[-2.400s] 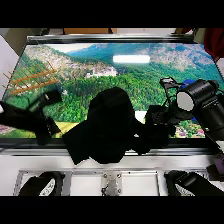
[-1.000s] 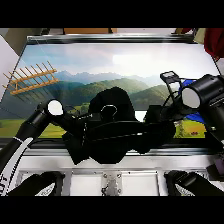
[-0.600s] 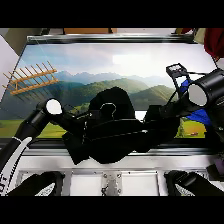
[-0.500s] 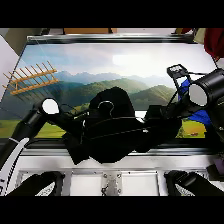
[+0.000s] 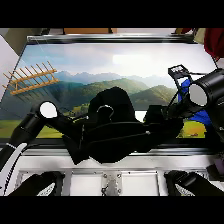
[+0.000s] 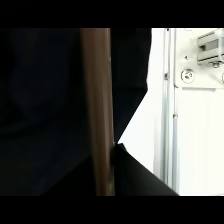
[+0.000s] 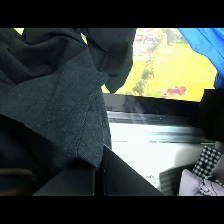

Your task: Fold the clothes and pants, and hang the long-sleeved shirts on hangers.

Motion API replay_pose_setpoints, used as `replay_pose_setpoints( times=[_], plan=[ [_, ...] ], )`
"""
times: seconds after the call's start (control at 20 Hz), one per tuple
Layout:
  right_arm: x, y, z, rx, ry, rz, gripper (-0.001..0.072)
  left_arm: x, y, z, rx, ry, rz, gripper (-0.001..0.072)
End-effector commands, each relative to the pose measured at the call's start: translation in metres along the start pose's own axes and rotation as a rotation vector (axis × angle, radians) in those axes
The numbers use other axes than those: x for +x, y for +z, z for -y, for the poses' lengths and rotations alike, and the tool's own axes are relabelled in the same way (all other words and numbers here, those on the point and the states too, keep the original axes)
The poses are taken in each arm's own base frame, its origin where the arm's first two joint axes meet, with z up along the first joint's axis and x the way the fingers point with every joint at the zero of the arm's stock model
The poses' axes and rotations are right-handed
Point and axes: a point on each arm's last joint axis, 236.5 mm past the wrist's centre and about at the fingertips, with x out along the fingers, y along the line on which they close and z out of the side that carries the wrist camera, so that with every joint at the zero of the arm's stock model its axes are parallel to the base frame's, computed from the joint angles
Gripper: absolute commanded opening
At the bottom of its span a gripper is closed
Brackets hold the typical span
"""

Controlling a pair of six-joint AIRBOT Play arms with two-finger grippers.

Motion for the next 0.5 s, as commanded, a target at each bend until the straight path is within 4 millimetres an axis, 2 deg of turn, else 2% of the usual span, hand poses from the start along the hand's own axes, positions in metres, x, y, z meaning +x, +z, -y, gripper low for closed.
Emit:
replay_pose_setpoints(
  times=[0.0,0.25,0.45],
  plan=[
    [0.000,0.000,-0.001,0.002,0.003,0.000,0.0015,0.014,0.011,0.004,0.049,0.007,0.001,0.0015],
    [-0.001,-0.002,-0.008,-0.008,0.031,-0.007,0.0015,0.014,0.026,-0.023,0.058,0.131,0.047,0.0014],
    [-0.007,-0.002,-0.023,-0.054,0.053,0.009,0.0015,0.021,0.023,-0.029,0.003,0.119,0.041,0.0014]
  ],
)
